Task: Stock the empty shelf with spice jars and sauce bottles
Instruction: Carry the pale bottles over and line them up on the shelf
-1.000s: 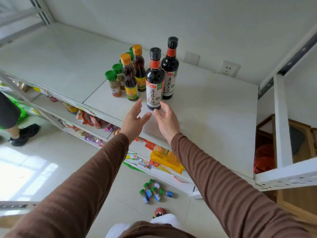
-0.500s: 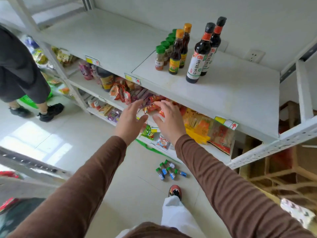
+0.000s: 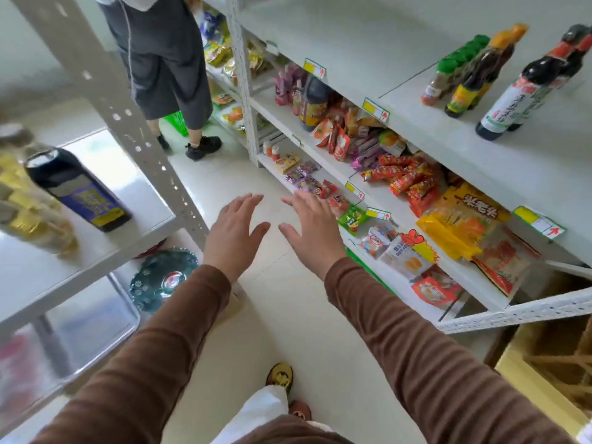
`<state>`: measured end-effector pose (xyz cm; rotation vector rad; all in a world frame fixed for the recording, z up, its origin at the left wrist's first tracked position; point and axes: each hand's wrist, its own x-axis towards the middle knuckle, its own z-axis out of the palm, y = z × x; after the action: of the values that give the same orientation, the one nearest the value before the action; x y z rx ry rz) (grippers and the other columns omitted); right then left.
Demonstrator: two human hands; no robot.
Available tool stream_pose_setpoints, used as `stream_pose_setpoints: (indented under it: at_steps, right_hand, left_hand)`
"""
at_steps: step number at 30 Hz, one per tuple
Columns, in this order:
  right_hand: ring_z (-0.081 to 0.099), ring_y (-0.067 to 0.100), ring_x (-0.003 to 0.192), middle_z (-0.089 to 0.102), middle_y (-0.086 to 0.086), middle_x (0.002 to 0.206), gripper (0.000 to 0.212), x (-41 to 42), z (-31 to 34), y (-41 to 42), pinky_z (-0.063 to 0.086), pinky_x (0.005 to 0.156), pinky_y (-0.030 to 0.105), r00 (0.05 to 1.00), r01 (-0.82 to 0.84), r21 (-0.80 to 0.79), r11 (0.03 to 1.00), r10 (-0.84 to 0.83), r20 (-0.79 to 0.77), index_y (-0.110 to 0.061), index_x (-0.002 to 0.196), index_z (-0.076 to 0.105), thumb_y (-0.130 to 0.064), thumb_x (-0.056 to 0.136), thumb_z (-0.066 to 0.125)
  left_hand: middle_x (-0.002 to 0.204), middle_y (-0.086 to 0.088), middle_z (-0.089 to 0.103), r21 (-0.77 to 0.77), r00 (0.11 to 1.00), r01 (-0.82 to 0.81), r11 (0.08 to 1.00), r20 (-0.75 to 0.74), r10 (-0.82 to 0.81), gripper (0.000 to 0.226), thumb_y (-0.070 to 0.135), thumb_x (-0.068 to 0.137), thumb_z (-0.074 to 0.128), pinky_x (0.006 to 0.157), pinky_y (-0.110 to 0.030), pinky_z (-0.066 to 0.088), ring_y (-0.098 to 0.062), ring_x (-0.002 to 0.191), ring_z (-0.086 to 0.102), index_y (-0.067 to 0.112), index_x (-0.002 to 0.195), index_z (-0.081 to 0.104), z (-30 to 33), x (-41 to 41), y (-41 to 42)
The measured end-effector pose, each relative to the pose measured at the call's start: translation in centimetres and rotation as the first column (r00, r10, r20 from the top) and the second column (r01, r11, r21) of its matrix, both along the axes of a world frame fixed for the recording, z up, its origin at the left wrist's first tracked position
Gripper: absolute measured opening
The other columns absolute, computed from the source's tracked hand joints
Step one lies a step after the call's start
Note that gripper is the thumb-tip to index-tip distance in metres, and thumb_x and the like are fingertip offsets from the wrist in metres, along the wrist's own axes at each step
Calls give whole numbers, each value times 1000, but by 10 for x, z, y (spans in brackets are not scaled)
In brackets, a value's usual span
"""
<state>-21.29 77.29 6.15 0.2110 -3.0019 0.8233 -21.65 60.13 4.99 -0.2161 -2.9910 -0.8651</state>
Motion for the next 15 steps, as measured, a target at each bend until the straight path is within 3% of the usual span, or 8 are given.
stream_pose_setpoints:
  at_steps: [5,15]
  right_hand:
    - [36,23,140,43,3,153,48,21,-9,-67,30,118,38,988,-152,-18,988,152,-2,-24,144,47,-34,98,57]
    - [46,23,132,54,5,142,46,54,-2,-222,34,116,36,927,-374,-182,909,372,-46,-13,140,52,-22,96,60]
  left_hand:
    - [155,-1,44,-47,985,-164,985,39,166,53,34,100,56,118,-45,34,-24,144,38,24,150,42,3,51,-71]
    - [143,-4,54,-36,917,-399,916,-27,398,45,27,101,57,110,-42,39,-27,131,47,21,144,49,8,122,-223]
